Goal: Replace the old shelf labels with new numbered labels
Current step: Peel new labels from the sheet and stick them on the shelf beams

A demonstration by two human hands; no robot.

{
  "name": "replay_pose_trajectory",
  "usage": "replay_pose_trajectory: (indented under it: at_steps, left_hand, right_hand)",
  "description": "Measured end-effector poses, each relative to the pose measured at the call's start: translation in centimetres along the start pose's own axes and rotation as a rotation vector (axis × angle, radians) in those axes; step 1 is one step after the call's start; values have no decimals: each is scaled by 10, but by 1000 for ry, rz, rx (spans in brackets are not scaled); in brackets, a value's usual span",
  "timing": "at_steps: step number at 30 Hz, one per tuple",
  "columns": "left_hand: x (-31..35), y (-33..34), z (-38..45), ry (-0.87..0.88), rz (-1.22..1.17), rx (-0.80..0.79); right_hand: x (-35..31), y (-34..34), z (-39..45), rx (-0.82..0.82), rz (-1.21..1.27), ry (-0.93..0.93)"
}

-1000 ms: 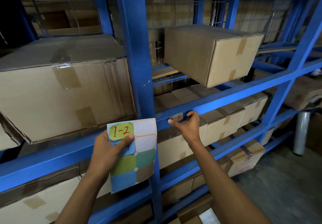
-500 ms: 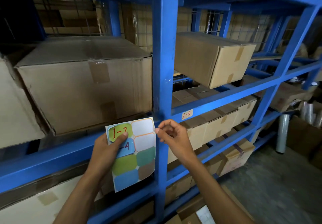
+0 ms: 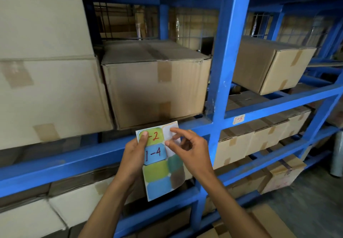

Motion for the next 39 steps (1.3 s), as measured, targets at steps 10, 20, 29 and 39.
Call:
replay_pose_trajectory:
  at_steps: [10,20,29,39]
  left_hand:
    - [13,-36,-15,97,93,-91]
    - [12,-67,-14,98,43,-203]
    - [26,-82,-3,107,28,-74]
    - [122,-101,18,340,-40,56]
  right_hand:
    - [-34,52,-3,50,-78,-149]
    - [-48,70,14,-68,102,-42]
    - [-75,58,31,-202,392,30]
    - [-189,45,88,-197,482,-196]
Point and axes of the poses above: each hand's wrist, its own z-axis towards the middle knuckle, its own y-axis out of the palm, x = y × z, the point moved 2 cm from there along z, towards the middle knuckle, and after that the axes turned 4 degrees about y, right-handed, at the moved point
